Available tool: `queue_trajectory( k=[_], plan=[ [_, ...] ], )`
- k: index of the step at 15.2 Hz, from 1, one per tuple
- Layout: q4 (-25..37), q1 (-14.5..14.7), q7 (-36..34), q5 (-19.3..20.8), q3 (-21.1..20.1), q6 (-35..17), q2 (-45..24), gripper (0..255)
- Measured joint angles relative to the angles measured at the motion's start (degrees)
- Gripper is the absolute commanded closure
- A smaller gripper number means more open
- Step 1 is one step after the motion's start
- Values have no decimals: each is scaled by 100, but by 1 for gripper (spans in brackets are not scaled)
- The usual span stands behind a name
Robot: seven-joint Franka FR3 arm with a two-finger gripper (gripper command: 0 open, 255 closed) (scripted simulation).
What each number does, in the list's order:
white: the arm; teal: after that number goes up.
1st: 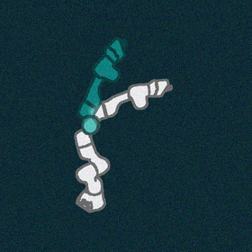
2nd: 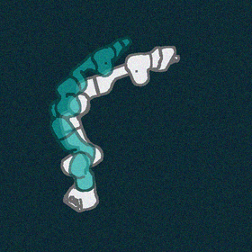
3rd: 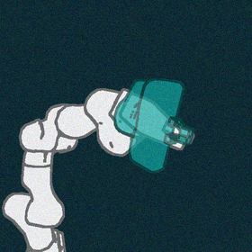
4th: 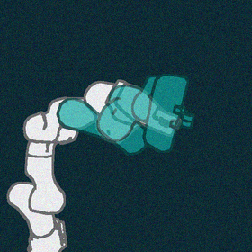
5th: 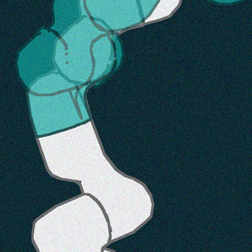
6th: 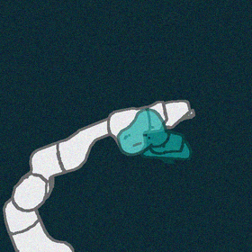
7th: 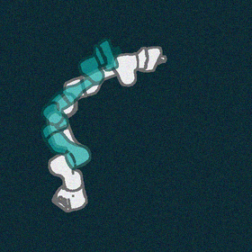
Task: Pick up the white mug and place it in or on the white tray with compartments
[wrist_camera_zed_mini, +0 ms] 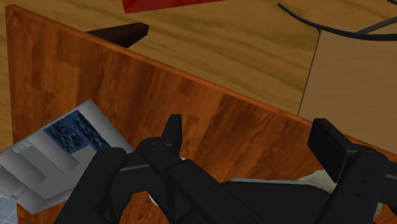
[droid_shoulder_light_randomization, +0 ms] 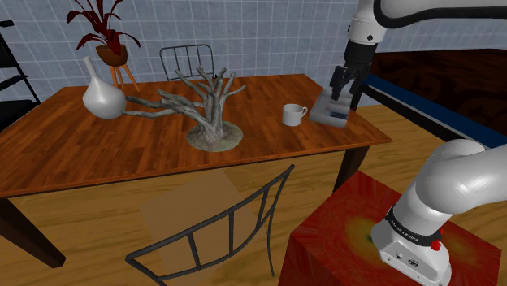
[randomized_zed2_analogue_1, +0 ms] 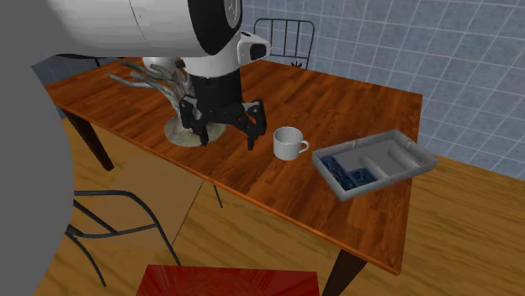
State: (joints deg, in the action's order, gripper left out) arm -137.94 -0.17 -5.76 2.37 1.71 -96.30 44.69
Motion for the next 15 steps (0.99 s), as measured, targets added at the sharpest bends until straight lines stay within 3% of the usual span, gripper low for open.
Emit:
queue_trajectory(
  k=[4, 15],
  plan=[
    [98, -15, 57, 40, 63, -318, -451, 0],
    [1065, -92, 419, 123, 395, -1554, -2812, 0]
  ],
)
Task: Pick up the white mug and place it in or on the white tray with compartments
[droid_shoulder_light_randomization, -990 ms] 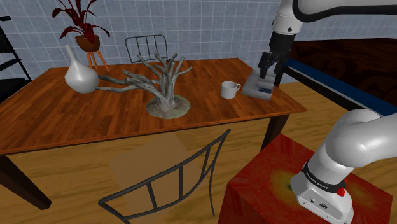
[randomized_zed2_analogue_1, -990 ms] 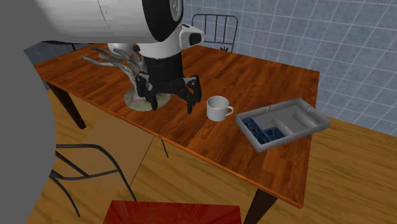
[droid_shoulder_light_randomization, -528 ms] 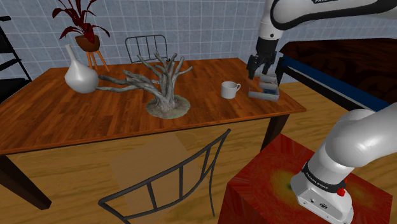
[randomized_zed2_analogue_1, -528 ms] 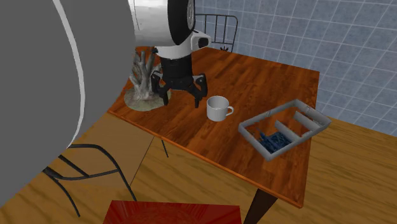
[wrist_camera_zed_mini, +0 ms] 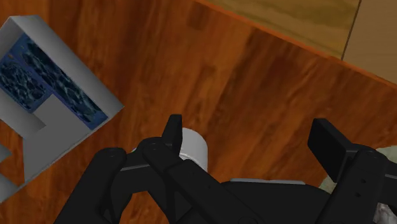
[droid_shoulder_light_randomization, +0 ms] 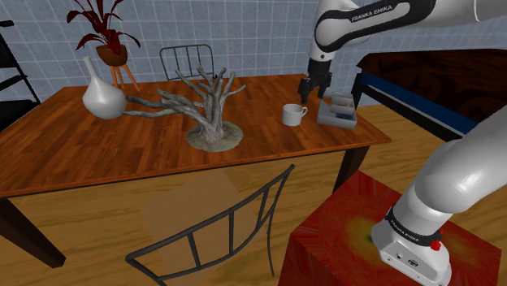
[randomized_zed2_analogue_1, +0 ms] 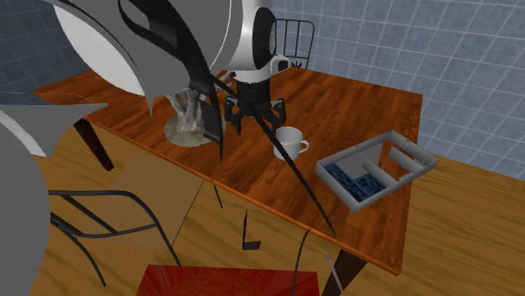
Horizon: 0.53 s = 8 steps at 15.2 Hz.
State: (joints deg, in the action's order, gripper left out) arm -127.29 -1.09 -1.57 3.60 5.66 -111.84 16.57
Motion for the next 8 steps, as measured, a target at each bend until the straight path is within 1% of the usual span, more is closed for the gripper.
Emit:
queue_trajectory(
  k=[1, 5, 8],
  plan=[
    [79, -1, 22, -10, 20, -151, -248, 0],
    [692, -3, 106, -76, 70, -440, -1211, 0],
    [1282, -48, 237, -138, 125, -497, -1901, 0]
  ],
)
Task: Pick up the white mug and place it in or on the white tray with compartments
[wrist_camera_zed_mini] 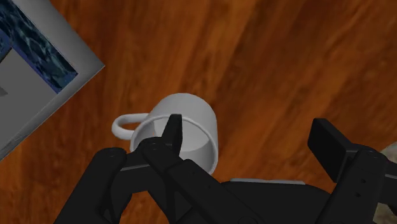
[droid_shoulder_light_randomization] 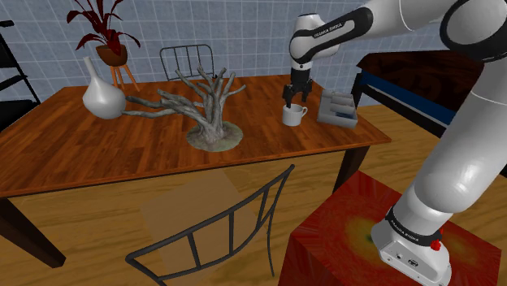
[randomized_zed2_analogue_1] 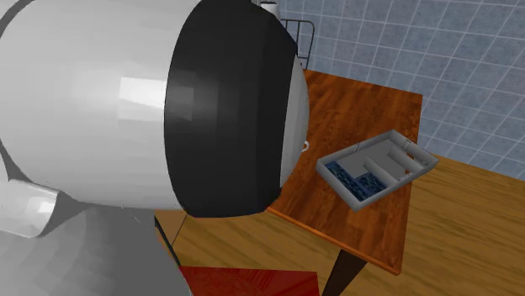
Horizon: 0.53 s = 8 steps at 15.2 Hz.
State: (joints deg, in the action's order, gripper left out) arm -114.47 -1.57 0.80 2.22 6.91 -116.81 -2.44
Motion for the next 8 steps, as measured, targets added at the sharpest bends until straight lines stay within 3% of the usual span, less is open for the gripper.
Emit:
queue_trajectory(
  k=[8],
  plan=[
    [1447, -155, 259, -169, 53, -66, -1627, 0]
  ],
)
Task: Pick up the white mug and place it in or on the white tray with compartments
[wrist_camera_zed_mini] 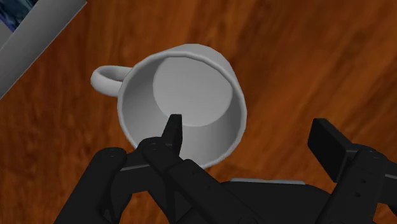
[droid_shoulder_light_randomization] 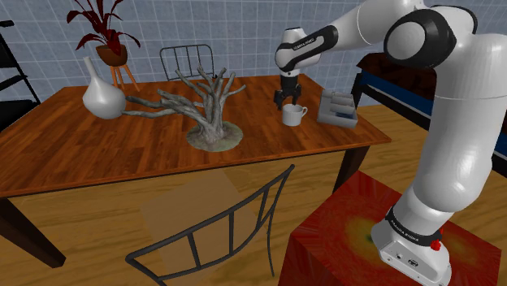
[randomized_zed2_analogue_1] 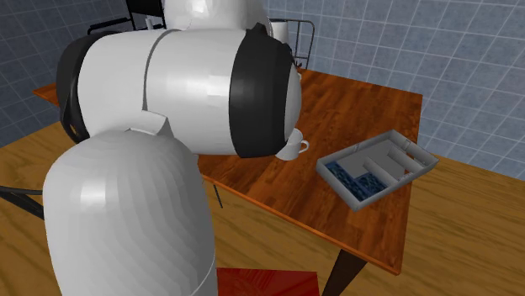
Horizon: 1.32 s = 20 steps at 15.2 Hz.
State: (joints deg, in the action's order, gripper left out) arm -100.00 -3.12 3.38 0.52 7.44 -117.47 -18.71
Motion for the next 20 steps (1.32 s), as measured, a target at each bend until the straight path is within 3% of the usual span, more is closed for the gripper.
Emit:
queue_trajectory(
  k=[6, 13, 14, 20],
  plan=[
    [-166, -14, 8, -27, -10, -399, -239, 0],
    [-180, -20, 13, -34, -11, -468, -291, 0],
    [-180, -20, 13, -34, -11, -468, -291, 255],
    [-180, -20, 13, -34, -11, -468, -291, 255]
  ],
)
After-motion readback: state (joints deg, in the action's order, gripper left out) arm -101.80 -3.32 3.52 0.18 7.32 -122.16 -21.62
